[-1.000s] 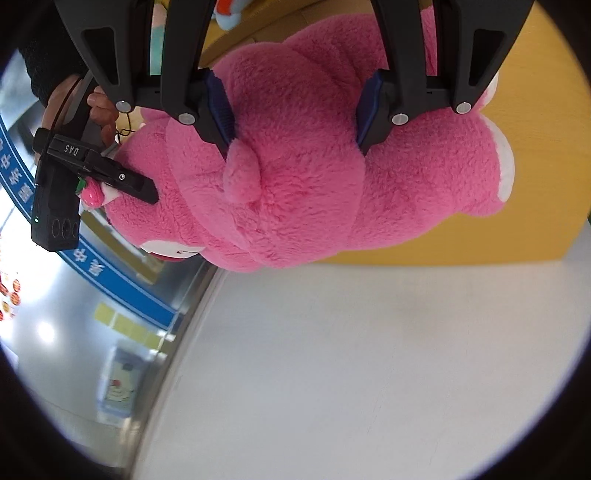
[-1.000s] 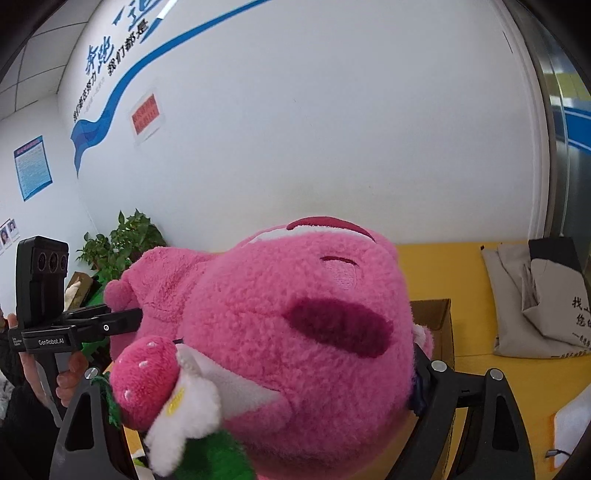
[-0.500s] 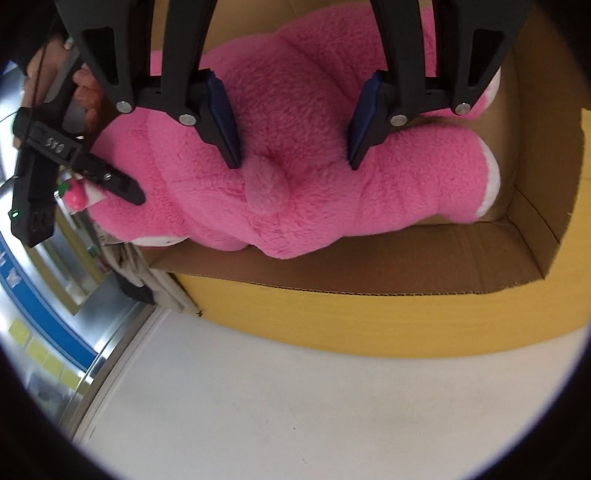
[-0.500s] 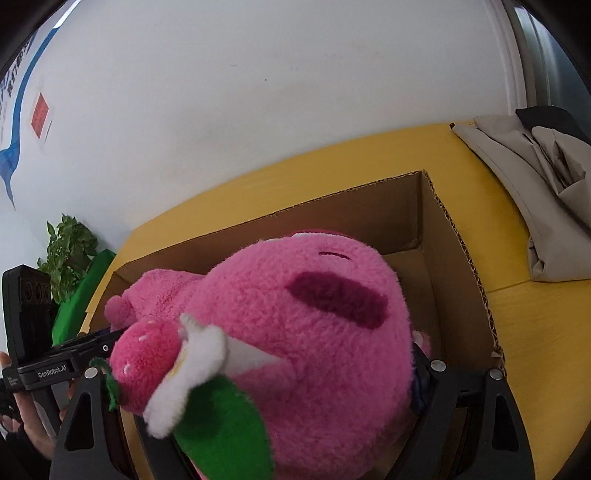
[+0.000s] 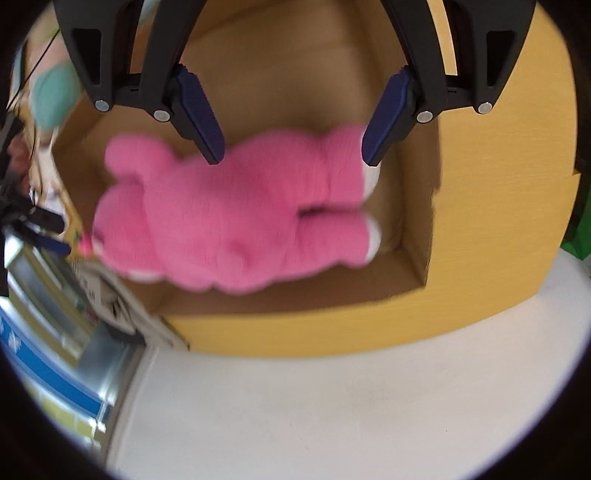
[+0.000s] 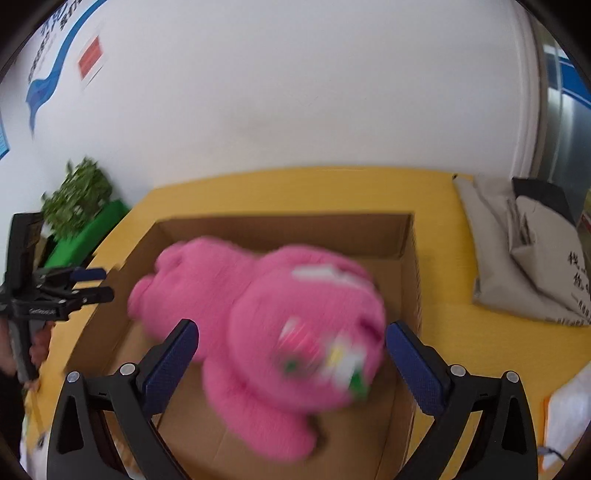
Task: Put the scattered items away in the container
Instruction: 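Lower the pink bear into the box and open both grippers, then withdraw both grippers from the box toward the remaining plush toys, then move both grippers around the white panda plush with green scarf, then close both grippers on the panda and lift it off the table, then carry the panda with both grippers over the cardboard box, then lower the panda into the box and open both grippers, then move both grippers toward the light blue plush with red collar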
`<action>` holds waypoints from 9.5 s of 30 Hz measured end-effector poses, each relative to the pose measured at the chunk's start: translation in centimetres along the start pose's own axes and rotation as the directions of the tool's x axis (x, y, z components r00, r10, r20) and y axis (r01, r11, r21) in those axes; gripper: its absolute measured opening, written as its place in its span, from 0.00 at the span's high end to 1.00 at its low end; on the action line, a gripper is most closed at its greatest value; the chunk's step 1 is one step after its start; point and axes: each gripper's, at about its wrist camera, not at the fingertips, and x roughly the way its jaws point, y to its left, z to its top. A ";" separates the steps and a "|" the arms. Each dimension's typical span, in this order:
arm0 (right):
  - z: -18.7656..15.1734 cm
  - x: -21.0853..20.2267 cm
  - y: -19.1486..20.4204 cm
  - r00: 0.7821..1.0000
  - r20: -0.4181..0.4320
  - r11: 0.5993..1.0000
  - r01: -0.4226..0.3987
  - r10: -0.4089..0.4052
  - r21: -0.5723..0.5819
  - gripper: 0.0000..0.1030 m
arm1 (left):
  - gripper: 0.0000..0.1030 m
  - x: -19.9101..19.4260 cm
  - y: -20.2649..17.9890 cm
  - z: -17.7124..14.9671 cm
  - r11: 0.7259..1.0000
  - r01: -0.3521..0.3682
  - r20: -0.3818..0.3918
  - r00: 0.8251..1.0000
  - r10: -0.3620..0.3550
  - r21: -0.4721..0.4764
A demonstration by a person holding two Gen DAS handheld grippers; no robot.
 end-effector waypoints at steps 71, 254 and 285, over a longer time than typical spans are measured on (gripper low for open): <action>-24.4 -21.6 11.3 0.989 0.141 0.998 0.022 -0.031 0.061 0.00 | 0.25 -21.3 -6.1 -21.3 0.996 0.006 0.230 0.973 0.015 -0.090; -13.1 -3.4 21.3 1.000 0.022 0.995 0.000 0.002 -0.100 0.00 | 0.30 -16.5 1.4 -14.4 0.957 0.147 0.264 0.961 -0.079 -0.250; -22.7 -18.1 15.9 0.966 0.139 0.972 0.227 -0.217 -0.060 0.00 | 0.23 -19.0 -14.8 -22.2 0.969 0.163 0.334 0.938 -0.094 -0.186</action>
